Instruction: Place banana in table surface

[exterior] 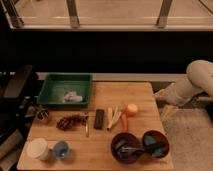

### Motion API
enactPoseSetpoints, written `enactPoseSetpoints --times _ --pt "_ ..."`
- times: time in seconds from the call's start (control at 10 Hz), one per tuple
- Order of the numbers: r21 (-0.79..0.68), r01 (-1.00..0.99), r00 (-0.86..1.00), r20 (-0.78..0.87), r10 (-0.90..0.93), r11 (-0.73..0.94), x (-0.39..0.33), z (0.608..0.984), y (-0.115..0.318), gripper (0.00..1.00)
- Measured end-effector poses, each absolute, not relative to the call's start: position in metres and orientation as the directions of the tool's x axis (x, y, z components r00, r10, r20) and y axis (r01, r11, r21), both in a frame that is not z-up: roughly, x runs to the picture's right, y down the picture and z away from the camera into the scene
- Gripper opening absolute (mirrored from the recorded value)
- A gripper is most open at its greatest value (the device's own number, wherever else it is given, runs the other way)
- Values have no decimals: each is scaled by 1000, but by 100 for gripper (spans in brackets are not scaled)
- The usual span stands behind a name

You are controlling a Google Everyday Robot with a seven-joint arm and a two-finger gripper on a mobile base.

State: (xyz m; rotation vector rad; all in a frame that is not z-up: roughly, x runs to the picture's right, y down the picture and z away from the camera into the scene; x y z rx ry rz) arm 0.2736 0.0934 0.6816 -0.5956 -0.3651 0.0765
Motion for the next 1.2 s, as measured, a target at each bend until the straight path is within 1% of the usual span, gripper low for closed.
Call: enactPoseSetpoints --times 0.1,0.3,0.5,0.7,1.0,1.2 --pt "-556 39 933 318 169 830 274 683 92 74" --pt "-527 120 923 372 101 841 258 698 82 74" --pt "-503 198 903 427 42 841 223 720 77 74" --pt "-481 267 873 487 1 835 183 739 82 74" --pt "-456 331 819 574 -11 826 135 749 92 74" --pt "-449 330 796 606 12 831 105 754 97 74"
